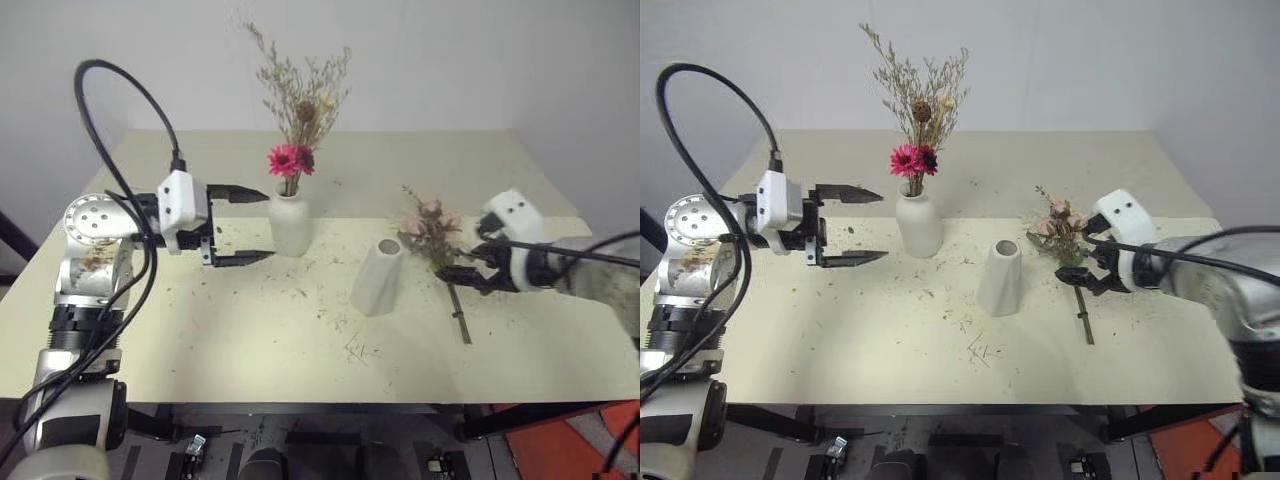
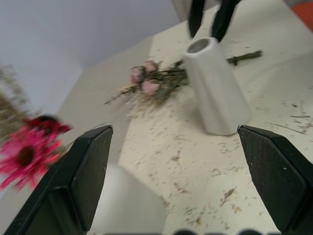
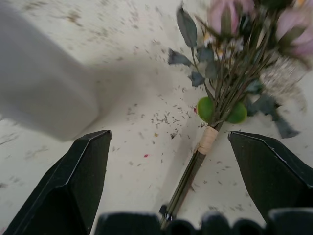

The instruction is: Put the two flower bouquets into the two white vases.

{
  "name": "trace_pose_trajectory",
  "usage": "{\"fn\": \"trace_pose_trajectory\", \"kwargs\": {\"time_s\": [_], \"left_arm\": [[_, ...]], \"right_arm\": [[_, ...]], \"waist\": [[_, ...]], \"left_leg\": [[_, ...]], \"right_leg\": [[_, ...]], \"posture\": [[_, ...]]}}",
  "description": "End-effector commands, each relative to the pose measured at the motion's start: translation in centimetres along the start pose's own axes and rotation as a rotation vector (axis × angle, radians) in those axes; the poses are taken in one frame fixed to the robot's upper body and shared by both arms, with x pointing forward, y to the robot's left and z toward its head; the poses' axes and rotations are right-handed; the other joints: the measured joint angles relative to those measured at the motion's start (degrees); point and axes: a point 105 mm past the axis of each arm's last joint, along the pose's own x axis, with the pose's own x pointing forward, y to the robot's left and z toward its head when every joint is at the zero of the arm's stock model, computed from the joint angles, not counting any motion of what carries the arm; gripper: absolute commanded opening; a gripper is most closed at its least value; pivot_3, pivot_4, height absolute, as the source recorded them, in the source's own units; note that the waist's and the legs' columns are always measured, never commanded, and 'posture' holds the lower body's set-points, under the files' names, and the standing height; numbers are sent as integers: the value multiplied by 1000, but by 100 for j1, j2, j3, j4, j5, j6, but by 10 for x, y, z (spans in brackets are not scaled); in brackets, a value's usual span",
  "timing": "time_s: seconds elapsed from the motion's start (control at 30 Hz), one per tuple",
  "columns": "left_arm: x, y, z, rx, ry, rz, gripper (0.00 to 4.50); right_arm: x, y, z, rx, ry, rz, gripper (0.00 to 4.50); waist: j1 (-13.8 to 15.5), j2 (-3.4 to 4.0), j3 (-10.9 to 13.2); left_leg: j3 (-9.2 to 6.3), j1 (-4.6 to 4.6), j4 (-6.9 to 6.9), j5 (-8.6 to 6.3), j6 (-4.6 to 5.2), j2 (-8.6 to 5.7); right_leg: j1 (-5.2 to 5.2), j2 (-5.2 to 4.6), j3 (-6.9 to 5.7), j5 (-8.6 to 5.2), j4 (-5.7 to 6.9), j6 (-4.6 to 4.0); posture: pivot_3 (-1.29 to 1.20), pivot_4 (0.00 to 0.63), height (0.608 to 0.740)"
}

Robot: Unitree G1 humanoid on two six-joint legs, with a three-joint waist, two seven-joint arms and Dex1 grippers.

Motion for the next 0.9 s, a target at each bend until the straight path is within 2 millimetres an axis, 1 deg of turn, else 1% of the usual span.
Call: {"fn": "trace_pose_trajectory", "kwargs": {"time_s": [0.03,0.2,0.27,0.33,0.4,0.43,0.53,0.57,0.67,0.7,0.77,0.83,0.87,0.9], "left_arm": [[2,-7,-1,12,19,-18,4437],[2,-14,2,-8,-11,-49,4437],[2,-17,0,0,-3,-55,4500],[2,-18,-1,0,0,-54,4500],[3,-18,-2,-4,-1,-48,4500],[2,-19,-3,-6,1,-44,4500],[2,-22,-5,-5,8,-40,4500],[2,-22,-6,-5,10,-38,4500],[2,-23,-8,-6,14,-30,4500],[2,-23,-8,-6,15,-28,4500],[3,-23,-9,-5,15,-27,4500],[3,-23,-8,-1,12,-25,4500],[3,-22,-8,0,9,-21,4500],[3,-21,-7,2,8,-16,4500]], "right_arm": [[15,-13,6,25,47,-55,4500],[35,-26,3,51,104,-87,4500],[41,-30,-1,46,136,-98,4133],[45,-34,-3,55,145,-105,3656],[46,-37,-2,68,144,-106,2872],[47,-38,-2,69,147,-105,2603],[49,-41,-1,73,151,-110,1571],[49,-42,-1,72,152,-113,1350],[49,-45,0,73,154,-120,294],[49,-46,0,74,152,-128,166],[49,-49,0,62,147,-151,166],[47,-60,9,67,94,-238,166],[43,-65,18,63,39,-286,166],[36,-74,34,34,-66,-374,166]], "waist": [[-31,1,-1],[-42,3,-1],[-35,4,-1],[-32,4,-1],[-32,4,-1],[-34,4,-1],[-46,5,-1],[-56,6,-2],[-84,6,-2],[-89,6,-2],[-102,6,-2],[-112,6,-2],[-116,6,-2],[-118,6,-2]], "left_leg": [[1,-10,0,0,1,0],[2,-22,2,0,2,0],[2,-22,1,-1,3,-1],[2,-21,1,-1,3,0],[2,-21,1,-1,3,0],[2,-20,1,-1,3,0],[3,-20,1,-1,3,0],[3,-19,1,-1,3,0],[3,-19,1,-1,4,1],[3,-19,1,-1,4,0],[3,-19,2,-1,4,0],[3,-19,1,-1,4,0],[3,-19,1,-1,4,0],[3,-19,1,-1,4,0]], "right_leg": [[-12,1,3,1,7,-1],[-21,0,1,2,9,-1],[-21,-1,-2,2,6,-1],[-21,-1,-2,1,6,-1],[-21,0,-2,2,7,-1],[-20,0,-2,1,8,-1],[-22,0,0,2,8,-2],[-22,0,0,2,8,-2],[-22,1,-1,2,9,-2],[-22,1,0,2,9,-2],[-21,0,0,2,9,-2],[-21,0,0,2,10,-2],[-21,0,1,2,11,-2],[-22,0,1,2,11,-2]], "posture": [[0,150,740],[0,150,740],[0,150,740],[0,150,740],[0,150,740],[0,150,740],[0,150,740],[0,150,740],[0,150,740],[0,150,740],[0,150,740],[0,150,740],[0,150,740],[0,150,740]]}}
